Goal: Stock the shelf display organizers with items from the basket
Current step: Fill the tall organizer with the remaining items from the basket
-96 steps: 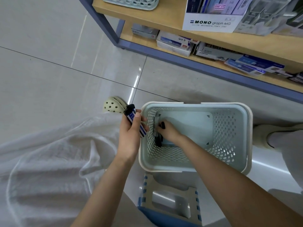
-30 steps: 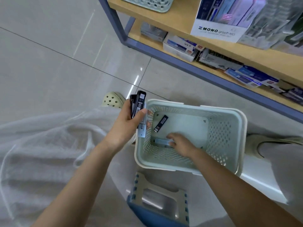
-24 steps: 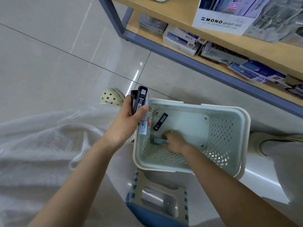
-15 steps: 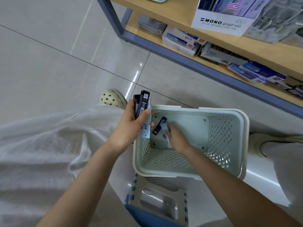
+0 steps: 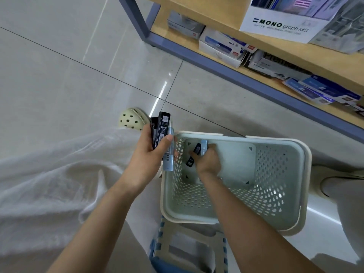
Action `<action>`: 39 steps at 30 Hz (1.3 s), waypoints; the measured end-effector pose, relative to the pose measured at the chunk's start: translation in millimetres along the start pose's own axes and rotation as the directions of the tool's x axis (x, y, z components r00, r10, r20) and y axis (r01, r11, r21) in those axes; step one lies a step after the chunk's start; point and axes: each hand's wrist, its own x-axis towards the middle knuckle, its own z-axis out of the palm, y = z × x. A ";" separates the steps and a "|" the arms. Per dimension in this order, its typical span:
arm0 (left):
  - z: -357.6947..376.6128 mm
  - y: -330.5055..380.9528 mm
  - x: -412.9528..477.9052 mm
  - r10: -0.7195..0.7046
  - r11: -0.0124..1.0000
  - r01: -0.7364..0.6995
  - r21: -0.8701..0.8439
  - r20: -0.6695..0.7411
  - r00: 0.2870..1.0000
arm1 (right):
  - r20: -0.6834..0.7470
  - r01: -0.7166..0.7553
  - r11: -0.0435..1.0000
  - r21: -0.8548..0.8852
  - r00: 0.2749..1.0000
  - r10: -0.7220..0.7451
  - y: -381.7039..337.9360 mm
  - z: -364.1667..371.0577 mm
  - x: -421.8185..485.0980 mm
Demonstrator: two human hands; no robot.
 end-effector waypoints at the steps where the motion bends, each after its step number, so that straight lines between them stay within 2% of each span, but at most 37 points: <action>1: 0.2 0.6 1.7 0.004 1.000 -0.004 -0.006 0.006 1.000 | -0.008 0.010 1.000 -0.025 1.000 -0.010 0.6 1.4 -0.7; 5: 3.0 1.1 5.0 0.012 1.000 -0.012 -0.006 0.017 1.000 | 0.010 0.084 0.994 -0.063 0.996 -0.083 5.1 -1.6 -5.1; 8: 5.2 -0.6 2.0 0.012 1.000 -0.011 -0.017 0.022 1.000 | 0.132 0.133 0.991 0.012 0.982 -0.134 10.7 -8.5 -5.6; 13: 10.0 -11.7 -9.1 -0.030 0.999 0.031 -0.020 0.052 0.998 | 0.384 0.155 0.986 0.057 0.908 -0.165 19.5 -35.4 -11.9; 17: 18.4 -24.9 -20.9 -0.047 0.999 0.046 0.022 0.059 0.997 | 0.554 0.141 0.983 0.114 0.813 -0.181 29.5 -62.6 -33.6; 19: 23.9 -29.4 -28.1 -0.027 0.998 0.023 0.060 0.065 0.998 | 0.527 0.177 0.969 0.170 0.815 -0.241 22.7 -80.1 -48.4; 22: 32.0 -34.9 -37.8 0.018 0.995 -0.022 0.096 0.048 0.999 | 0.410 0.252 0.908 0.336 0.829 -0.382 4.9 -107.3 -68.8; 26: 39.2 -39.8 -43.8 0.030 0.999 -0.029 0.018 -0.033 0.999 | 0.302 0.292 0.788 0.541 0.808 -0.507 -17.6 -134.7 -97.5; 28: 44.4 -38.8 -47.4 0.030 0.998 -0.031 -0.050 -0.032 0.999 | 0.254 0.309 0.763 0.567 0.816 -0.519 -23.0 -141.1 -106.9; 35: 57.6 -31.0 -61.3 0.013 0.973 -0.019 -0.230 -0.031 0.999 | 0.150 0.386 0.820 0.423 0.863 -0.483 -27.4 -141.7 -126.3; 37: 58.9 -29.7 -62.9 -0.004 0.976 -0.001 -0.219 -0.021 1.000 | 0.132 0.413 0.832 0.370 0.864 -0.487 -28.9 -141.6 -129.6; 39: 59.6 -26.8 -63.8 -0.004 0.986 -0.001 -0.166 -0.029 1.000 | 0.121 0.507 0.830 0.235 0.832 -0.542 -29.7 -142.5 -133.9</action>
